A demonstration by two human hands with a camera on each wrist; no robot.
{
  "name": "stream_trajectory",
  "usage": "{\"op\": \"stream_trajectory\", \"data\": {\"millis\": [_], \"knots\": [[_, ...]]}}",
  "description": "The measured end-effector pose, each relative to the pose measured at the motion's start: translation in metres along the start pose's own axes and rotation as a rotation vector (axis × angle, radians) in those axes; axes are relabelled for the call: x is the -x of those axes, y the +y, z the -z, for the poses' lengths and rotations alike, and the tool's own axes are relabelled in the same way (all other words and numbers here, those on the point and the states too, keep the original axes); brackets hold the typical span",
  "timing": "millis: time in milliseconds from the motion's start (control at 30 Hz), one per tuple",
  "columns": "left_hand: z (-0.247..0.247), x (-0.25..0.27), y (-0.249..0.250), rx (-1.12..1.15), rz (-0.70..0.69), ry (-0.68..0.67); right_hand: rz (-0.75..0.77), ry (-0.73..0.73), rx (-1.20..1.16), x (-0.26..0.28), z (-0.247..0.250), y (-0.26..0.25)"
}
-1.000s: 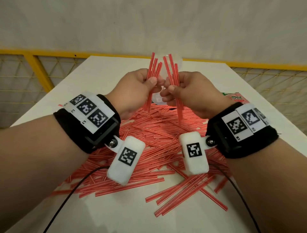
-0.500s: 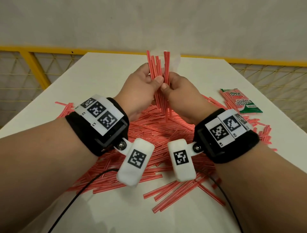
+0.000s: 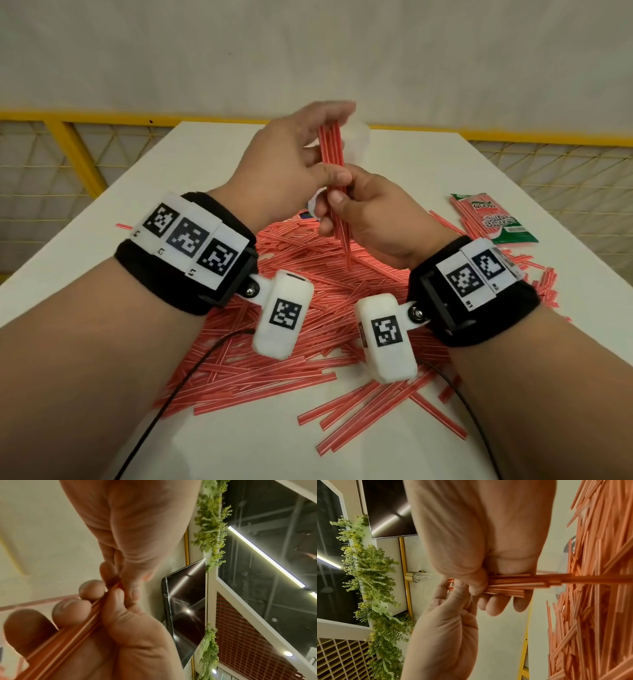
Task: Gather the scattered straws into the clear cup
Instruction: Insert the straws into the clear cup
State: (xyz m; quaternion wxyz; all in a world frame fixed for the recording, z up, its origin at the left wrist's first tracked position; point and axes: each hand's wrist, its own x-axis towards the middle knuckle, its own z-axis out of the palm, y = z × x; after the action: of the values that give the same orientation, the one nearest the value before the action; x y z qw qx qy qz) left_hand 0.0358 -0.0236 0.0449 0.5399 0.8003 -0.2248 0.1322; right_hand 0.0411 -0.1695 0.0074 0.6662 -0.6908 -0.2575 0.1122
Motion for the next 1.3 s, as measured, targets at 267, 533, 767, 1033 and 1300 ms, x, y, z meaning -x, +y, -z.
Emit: {"op": "stream_trajectory", "data": {"millis": [267,533,767,1033,1300], "knots": [[-0.001,0.003,-0.002,-0.208,-0.062,0.051,0.014,0.002,-0.023,0.002,0.0,-0.001],[-0.008,0.003,-0.003,0.073,0.284,0.228,0.23,0.25,-0.237,-0.003,0.006,-0.016],[-0.022,0.007,-0.007,0.544,0.773,-0.042,0.403,0.271,-0.339,-0.004,0.009,-0.019],[-0.02,0.008,-0.006,0.726,0.669,-0.008,0.293,0.249,-0.168,-0.001,0.002,-0.008],[-0.02,0.011,-0.003,0.477,0.208,-0.027,0.094,0.076,0.065,0.004,0.002,-0.009]]}}
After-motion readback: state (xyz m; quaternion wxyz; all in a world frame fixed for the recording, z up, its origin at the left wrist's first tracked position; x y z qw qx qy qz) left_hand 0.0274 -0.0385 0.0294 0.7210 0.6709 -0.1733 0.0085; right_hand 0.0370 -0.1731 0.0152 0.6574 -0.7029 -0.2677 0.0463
